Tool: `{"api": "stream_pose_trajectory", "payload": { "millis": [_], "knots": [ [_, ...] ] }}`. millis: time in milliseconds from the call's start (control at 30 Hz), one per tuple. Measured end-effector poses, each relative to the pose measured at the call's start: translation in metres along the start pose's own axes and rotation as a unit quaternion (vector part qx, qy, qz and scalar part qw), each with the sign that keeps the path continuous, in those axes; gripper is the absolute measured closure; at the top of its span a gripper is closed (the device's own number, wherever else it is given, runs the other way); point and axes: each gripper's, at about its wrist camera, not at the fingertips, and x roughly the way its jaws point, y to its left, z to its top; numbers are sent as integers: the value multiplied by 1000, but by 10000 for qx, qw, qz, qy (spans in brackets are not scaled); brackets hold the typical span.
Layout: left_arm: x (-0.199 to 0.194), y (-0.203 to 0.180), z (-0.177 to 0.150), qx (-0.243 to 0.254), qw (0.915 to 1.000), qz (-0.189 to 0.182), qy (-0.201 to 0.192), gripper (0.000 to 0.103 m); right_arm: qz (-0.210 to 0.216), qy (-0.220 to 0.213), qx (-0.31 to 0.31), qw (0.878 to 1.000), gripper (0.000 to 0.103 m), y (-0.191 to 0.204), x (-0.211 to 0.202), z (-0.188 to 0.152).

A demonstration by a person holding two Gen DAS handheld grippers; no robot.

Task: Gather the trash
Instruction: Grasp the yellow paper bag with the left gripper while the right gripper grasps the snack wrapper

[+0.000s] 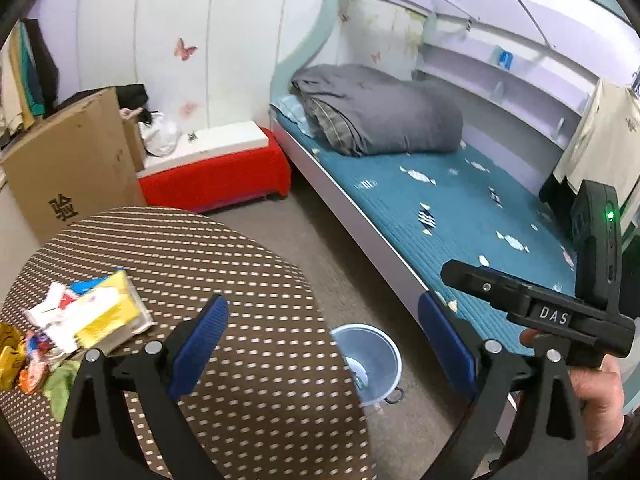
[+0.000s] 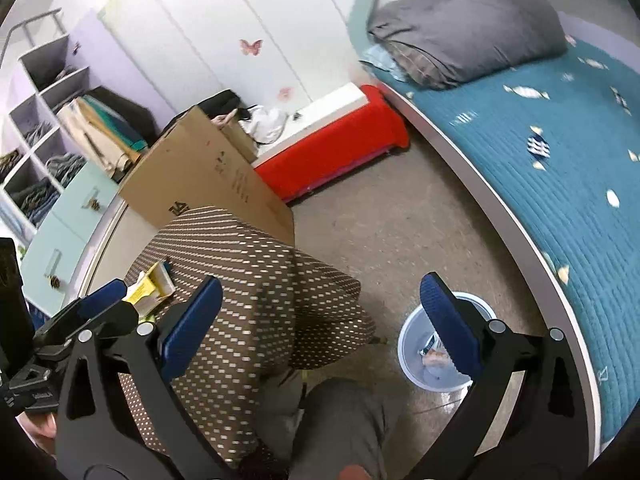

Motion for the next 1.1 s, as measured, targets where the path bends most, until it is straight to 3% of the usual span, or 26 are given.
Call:
{"api": "stream_pose_trajectory", "payload": {
  "millis": [367,667,1100],
  "knots": [
    [-63,61,-18,-406,9968,511,-468,9,304,90,-874,9957,6,89,5,0],
    [-95,120,-50,-932,9904,894,-497,9,635,340,-1665,9834,6,171,24,-16],
    [-147,232,-103,-1646,9677,1776,-707,9,1113,852,-2619,9549,6,278,67,-53]
  ]
}}
